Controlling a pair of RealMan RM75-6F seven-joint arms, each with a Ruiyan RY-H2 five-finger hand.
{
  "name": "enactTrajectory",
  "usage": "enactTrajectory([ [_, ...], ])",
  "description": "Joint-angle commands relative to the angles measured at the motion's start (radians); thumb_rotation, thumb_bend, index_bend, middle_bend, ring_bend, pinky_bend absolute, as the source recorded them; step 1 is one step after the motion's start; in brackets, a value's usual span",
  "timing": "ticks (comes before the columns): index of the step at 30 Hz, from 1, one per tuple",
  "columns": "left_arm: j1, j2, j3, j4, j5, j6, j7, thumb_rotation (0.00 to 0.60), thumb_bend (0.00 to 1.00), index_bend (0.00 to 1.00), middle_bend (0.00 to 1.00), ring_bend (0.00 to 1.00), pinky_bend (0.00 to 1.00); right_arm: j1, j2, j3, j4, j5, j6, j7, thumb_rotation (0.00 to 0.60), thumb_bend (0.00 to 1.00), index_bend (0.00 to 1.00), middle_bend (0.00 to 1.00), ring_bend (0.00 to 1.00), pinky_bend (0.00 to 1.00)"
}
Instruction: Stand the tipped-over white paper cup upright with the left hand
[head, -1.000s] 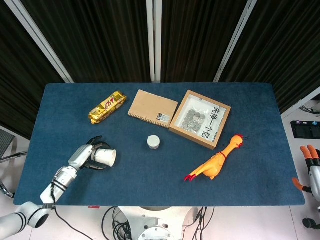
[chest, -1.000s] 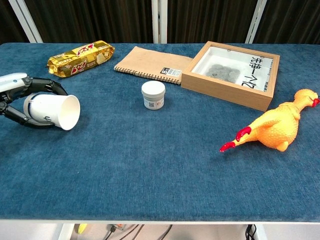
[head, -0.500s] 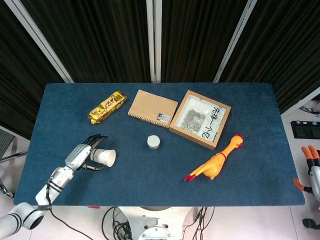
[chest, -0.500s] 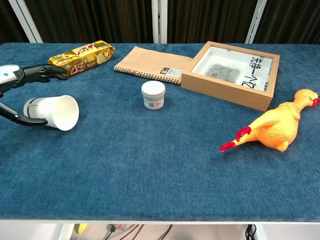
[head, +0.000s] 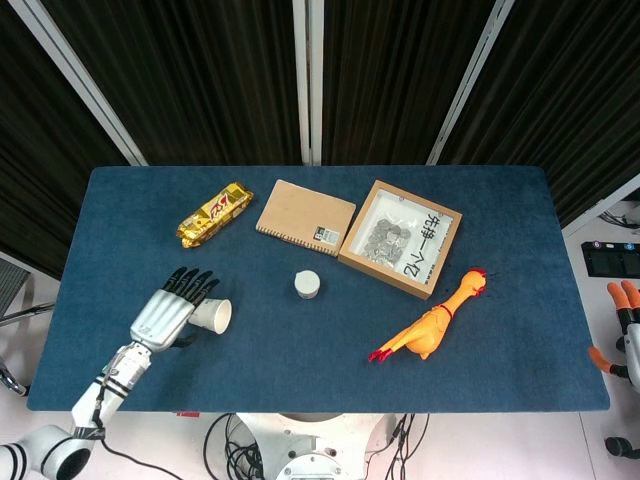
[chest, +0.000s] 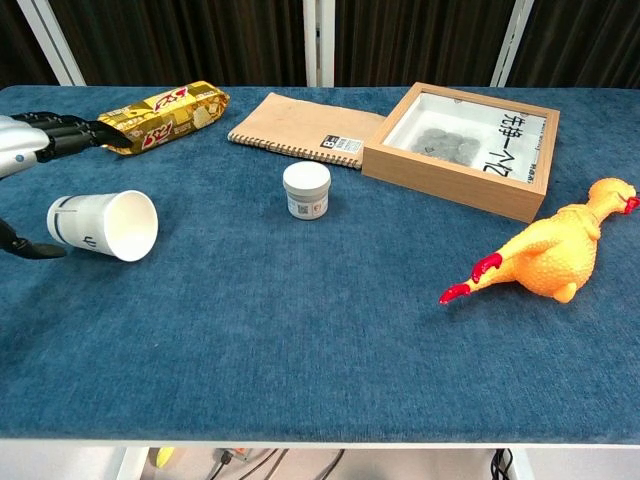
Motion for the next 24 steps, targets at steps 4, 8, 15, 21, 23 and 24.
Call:
enactTrajectory([
  [4, -0.036, -0.012, -0.044, -0.230, -0.288, -0.029, 0.513, 0.600, 0.17, 0.05, 0.02, 0.00, 0.00, -0.003, 0.015, -0.002, -0.023, -0.011, 0.012, -0.012, 0.600, 0.18, 0.00, 0.00, 0.00, 0.00],
  [8, -0.057, -0.051, -0.044, -0.218, -0.337, -0.009, 0.630, 0.600, 0.17, 0.05, 0.05, 0.00, 0.00, -0.001, 0.006, -0.006, -0.014, -0.001, -0.002, -0.014, 0.600, 0.18, 0.00, 0.00, 0.00, 0.00],
  [15, -0.081, -0.119, -0.040, -0.212, -0.412, 0.072, 0.830, 0.600, 0.17, 0.08, 0.10, 0.00, 0.00, 0.007, 0.003, -0.013, -0.014, 0.016, -0.034, -0.026, 0.600, 0.18, 0.00, 0.00, 0.00, 0.00],
  [21, -0.097, -0.143, -0.036, -0.228, -0.444, 0.089, 0.876, 0.600, 0.17, 0.09, 0.12, 0.00, 0.00, 0.013, 0.004, -0.017, -0.013, 0.032, -0.057, -0.033, 0.600, 0.18, 0.00, 0.00, 0.00, 0.00],
  [23, -0.104, -0.149, -0.034, -0.226, -0.447, 0.087, 0.882, 0.600, 0.17, 0.09, 0.12, 0.00, 0.00, 0.014, 0.003, -0.018, -0.011, 0.036, -0.062, -0.031, 0.600, 0.18, 0.00, 0.00, 0.00, 0.00],
  [24, -0.108, -0.152, -0.033, -0.224, -0.448, 0.085, 0.884, 0.600, 0.17, 0.09, 0.12, 0.00, 0.00, 0.013, 0.002, -0.019, -0.009, 0.038, -0.065, -0.031, 0.600, 0.18, 0.00, 0.00, 0.00, 0.00],
])
